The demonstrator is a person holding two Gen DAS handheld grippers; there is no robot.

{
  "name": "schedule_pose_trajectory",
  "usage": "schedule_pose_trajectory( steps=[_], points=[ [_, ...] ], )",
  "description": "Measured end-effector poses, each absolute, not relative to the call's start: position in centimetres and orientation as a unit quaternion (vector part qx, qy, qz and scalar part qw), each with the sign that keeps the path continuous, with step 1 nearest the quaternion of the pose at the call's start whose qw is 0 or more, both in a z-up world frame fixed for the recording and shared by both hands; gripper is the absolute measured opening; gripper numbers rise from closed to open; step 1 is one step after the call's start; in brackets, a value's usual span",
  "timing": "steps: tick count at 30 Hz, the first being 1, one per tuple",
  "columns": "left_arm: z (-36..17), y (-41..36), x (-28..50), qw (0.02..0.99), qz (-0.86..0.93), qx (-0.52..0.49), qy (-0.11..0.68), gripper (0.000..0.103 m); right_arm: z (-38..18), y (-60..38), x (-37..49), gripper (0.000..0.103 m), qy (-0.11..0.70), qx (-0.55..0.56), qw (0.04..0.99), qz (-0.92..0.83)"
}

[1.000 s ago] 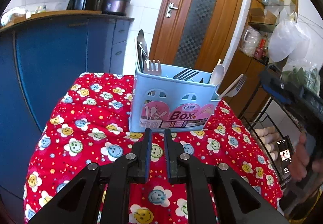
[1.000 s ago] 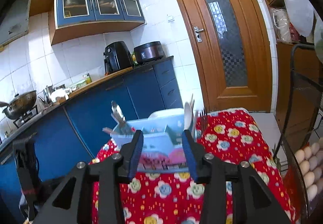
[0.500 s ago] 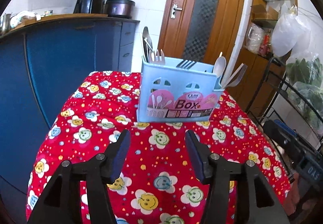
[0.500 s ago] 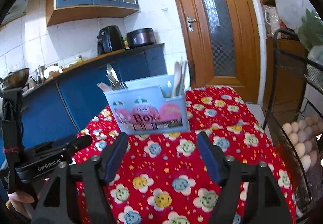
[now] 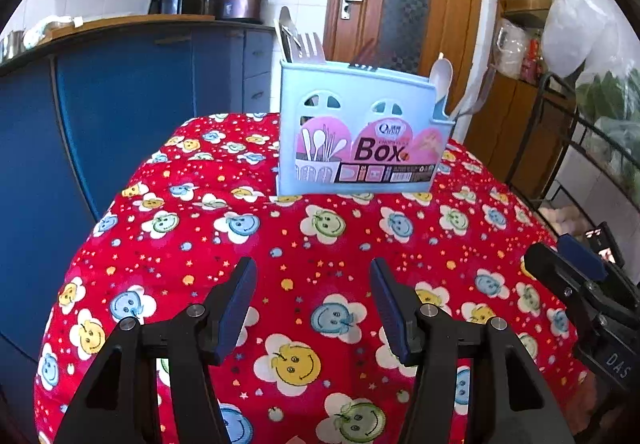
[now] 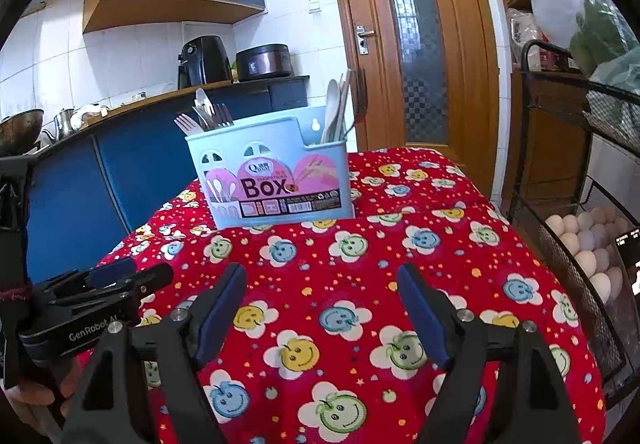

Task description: Organize utensils

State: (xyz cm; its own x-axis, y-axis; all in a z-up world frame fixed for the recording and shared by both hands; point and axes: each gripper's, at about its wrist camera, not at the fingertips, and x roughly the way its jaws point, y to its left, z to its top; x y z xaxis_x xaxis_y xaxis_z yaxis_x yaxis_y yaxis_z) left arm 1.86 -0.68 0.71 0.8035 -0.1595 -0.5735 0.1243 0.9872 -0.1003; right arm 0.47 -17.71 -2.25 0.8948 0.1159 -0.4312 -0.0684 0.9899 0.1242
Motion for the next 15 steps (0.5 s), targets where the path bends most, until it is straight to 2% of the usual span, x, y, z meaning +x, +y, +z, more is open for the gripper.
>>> schedule_pose_trajectory(
  steps=[15],
  points=[
    [-0.5, -0.9, 1.9, 0.949, -0.069, -0.030, 0.306, 0.060, -4.1, -17.9, 0.7, 0.080, 0.244, 0.057, 0.967, 0.033]
  ],
)
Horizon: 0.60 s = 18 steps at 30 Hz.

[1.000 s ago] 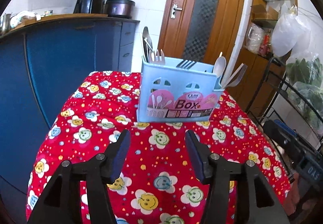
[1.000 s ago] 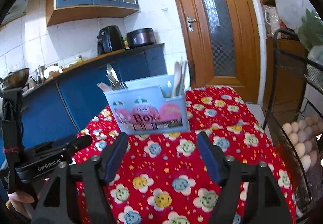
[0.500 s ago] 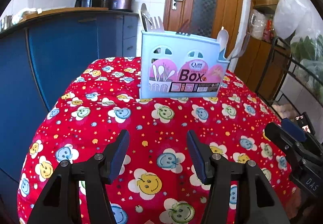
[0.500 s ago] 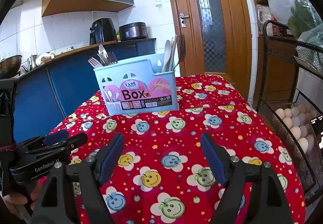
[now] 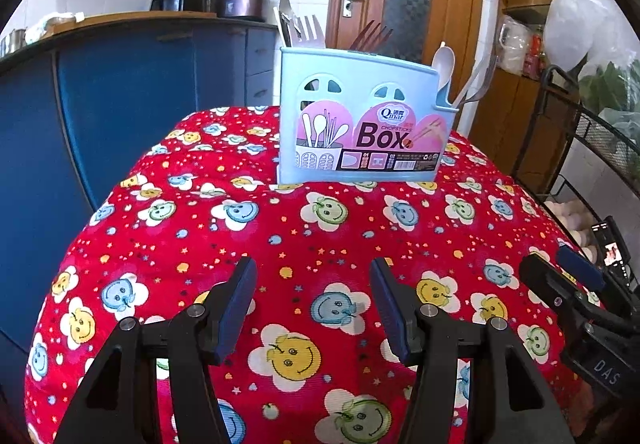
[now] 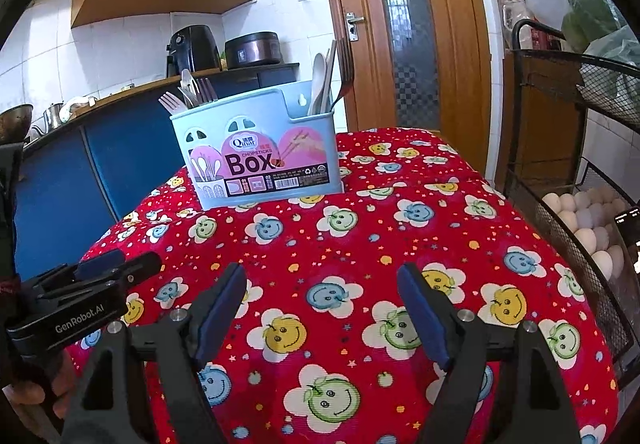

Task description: Organize utensils

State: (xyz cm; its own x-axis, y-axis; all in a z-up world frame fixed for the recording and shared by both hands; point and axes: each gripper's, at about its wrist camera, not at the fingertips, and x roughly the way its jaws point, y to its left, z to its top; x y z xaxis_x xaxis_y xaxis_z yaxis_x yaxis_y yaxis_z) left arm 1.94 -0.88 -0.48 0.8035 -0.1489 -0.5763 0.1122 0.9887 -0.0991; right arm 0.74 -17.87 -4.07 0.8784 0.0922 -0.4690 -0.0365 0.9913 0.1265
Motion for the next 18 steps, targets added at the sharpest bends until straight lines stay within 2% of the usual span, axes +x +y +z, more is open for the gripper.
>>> schedule_pose_trajectory(
  steps=[18],
  points=[
    [-0.30, -0.93, 2.02, 0.951, -0.068, -0.028, 0.301, 0.060, -4.15, -17.78, 0.75, 0.080, 0.246, 0.057, 0.967, 0.034]
  ],
)
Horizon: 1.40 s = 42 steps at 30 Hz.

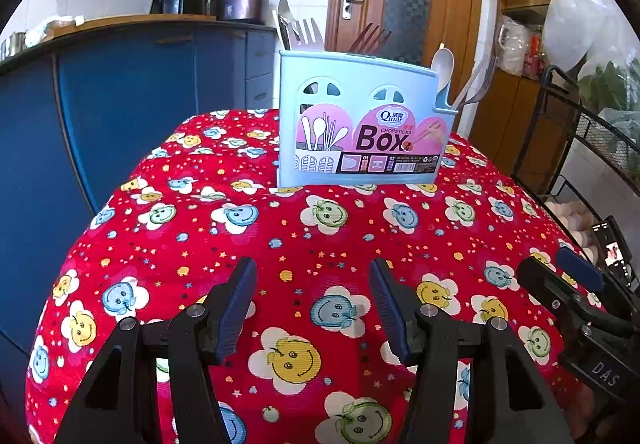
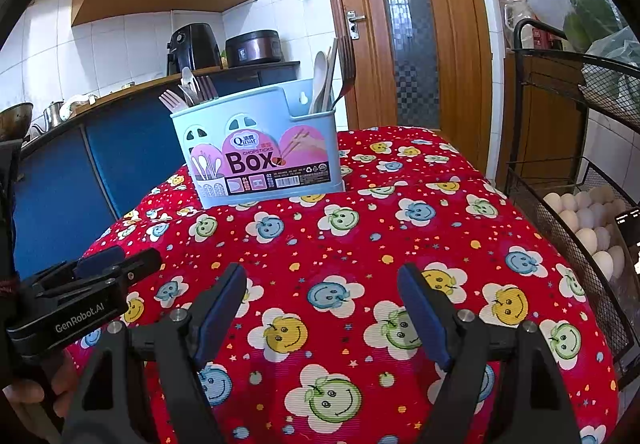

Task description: Organize utensils

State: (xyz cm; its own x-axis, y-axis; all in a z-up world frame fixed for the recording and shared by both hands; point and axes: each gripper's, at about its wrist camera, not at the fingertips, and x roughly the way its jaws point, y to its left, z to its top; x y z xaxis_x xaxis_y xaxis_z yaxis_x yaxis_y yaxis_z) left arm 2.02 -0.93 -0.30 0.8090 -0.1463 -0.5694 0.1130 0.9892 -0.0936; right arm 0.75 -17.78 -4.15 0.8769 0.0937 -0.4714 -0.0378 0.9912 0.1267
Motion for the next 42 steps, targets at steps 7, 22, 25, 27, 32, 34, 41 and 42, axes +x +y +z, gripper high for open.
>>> schedule_pose_trajectory(
  steps=[7, 22, 25, 27, 32, 34, 41, 42],
  points=[
    [-0.25, -0.97, 2.01, 0.951, -0.069, -0.027, 0.300, 0.060, -4.10, -17.67, 0.75, 0.080, 0.245, 0.055, 0.967, 0.035],
    [0.04, -1.12, 1.90, 0.951, -0.069, -0.027, 0.299, 0.060, -3.93, -17.55, 0.68, 0.080, 0.245, 0.054, 0.967, 0.037],
    [0.09, -1.10, 1.91, 0.952, -0.069, -0.028, 0.298, 0.060, -3.91, -17.55, 0.65, 0.080, 0.244, 0.054, 0.968, 0.037],
    [0.06, -1.11, 1.94, 0.952, -0.070, -0.028, 0.298, 0.060, -3.91, -17.55, 0.65, 0.080, 0.244, 0.054, 0.968, 0.037],
    [0.07, -1.12, 1.88, 0.951, -0.070, -0.028, 0.299, 0.060, -3.91, -17.56, 0.66, 0.080, 0.244, 0.054, 0.967, 0.037],
    [0.09, -1.13, 1.92, 0.952, -0.070, -0.027, 0.298, 0.060, -3.90, -17.57, 0.66, 0.080, 0.244, 0.054, 0.968, 0.037],
    [0.07, -1.13, 1.88, 0.951, -0.070, -0.028, 0.299, 0.060, -3.89, -17.59, 0.66, 0.080, 0.244, 0.054, 0.968, 0.037],
    [0.09, -1.14, 1.88, 0.951, -0.070, -0.028, 0.299, 0.060, -3.89, -17.58, 0.65, 0.080, 0.244, 0.054, 0.968, 0.037]
  ],
)
